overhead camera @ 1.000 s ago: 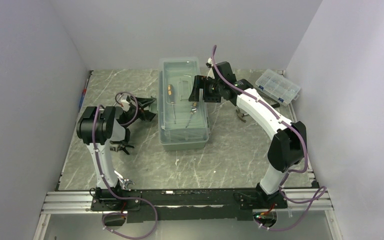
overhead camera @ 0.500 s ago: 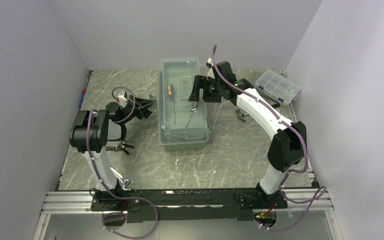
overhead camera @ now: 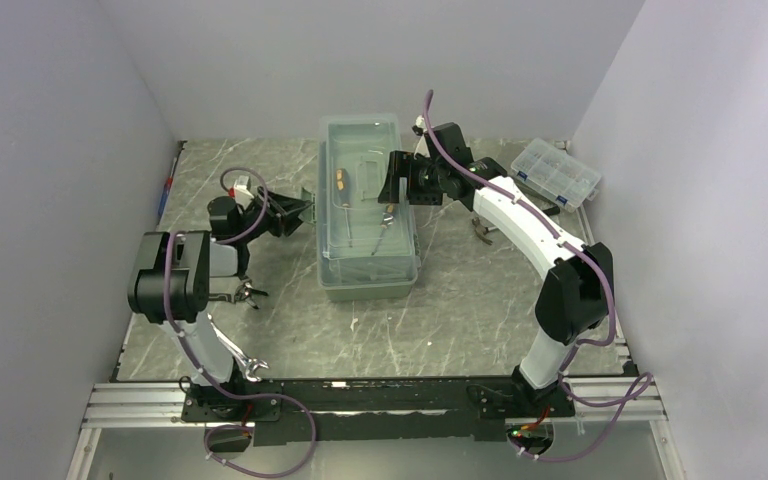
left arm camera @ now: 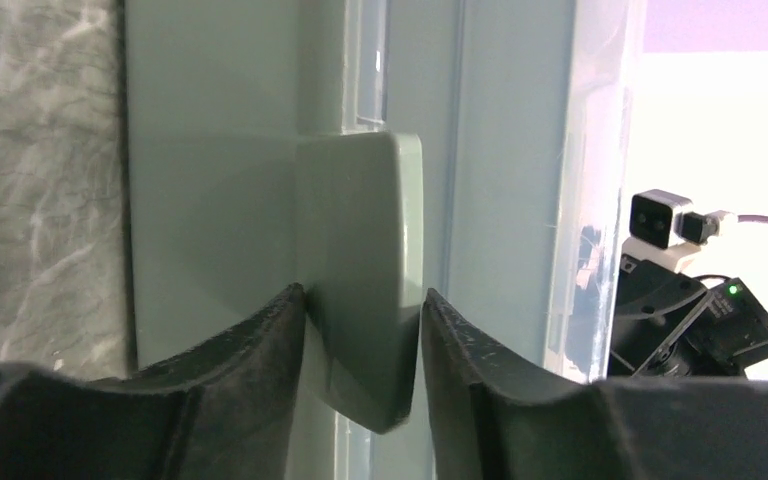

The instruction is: Pack the tool kit

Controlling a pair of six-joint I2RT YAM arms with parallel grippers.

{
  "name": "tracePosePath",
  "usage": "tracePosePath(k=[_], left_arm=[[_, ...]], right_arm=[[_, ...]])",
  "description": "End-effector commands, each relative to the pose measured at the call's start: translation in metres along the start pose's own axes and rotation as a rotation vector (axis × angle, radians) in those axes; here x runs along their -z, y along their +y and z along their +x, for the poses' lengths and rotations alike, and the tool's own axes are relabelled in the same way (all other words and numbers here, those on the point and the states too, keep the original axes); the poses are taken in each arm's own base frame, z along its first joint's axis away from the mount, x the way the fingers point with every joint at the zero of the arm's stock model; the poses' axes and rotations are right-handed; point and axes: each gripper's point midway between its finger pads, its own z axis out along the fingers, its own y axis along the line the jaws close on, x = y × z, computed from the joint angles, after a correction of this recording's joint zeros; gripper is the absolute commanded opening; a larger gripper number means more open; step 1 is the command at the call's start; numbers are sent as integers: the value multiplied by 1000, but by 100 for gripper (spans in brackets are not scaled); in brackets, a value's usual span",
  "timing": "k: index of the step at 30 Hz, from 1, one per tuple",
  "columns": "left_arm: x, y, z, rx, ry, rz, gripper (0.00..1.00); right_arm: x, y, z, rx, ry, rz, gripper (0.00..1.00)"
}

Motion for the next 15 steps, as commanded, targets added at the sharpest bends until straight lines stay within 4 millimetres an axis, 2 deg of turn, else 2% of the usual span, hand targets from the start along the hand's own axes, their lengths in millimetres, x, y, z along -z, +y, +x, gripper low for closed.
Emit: tracePosePath(k=[1, 3, 4, 15], left_arm=[[-10, -51, 21, -123, 99, 167, 57], [-9, -57, 21, -156, 96, 159, 67], [-9, -59, 22, -172, 96, 154, 68], [-8, -75, 24, -252, 92, 157, 65]], right_arm=[[12, 22, -14, 35, -39, -70, 81], [12, 21, -13, 35, -36, -69, 81], [12, 22, -13, 37, -36, -70, 81], [10, 20, -11, 38, -30, -69, 81]])
